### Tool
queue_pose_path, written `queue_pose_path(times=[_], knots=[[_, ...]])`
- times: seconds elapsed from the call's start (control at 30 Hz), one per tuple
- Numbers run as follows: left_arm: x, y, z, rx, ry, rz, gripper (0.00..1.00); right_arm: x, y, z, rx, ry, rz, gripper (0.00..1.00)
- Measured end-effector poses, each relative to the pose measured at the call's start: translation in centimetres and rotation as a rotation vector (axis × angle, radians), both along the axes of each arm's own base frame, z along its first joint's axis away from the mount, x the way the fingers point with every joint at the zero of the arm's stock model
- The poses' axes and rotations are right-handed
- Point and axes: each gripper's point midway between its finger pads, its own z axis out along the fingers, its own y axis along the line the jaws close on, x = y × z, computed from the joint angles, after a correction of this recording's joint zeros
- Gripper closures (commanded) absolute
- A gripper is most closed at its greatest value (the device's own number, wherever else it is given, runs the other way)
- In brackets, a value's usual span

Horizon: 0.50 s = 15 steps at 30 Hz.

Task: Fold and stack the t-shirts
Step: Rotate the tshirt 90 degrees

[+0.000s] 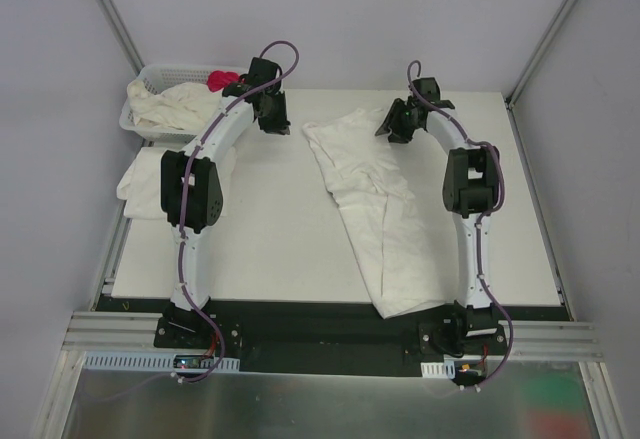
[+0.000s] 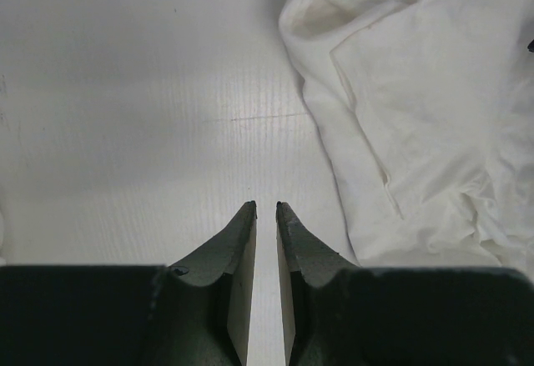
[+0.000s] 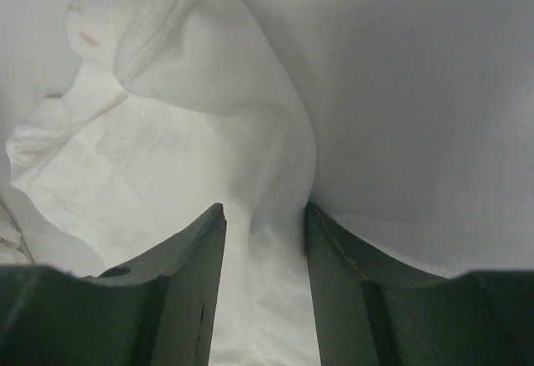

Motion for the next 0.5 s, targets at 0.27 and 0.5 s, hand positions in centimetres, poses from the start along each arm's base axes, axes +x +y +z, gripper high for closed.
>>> queue_pose_path(times=[0.27, 0.5], knots=[[-0.1, -0.2, 0.1, -0.012, 0.003, -0.008, 0.86, 0.2, 1.1, -0.8, 0.029, 0.008, 0.006, 0.99], [-0.1, -0.2, 0.0, -0.012, 0.005, -0.008, 0.86, 1.7, 0.9, -0.8, 0.048, -0.005, -0.027, 0.99]])
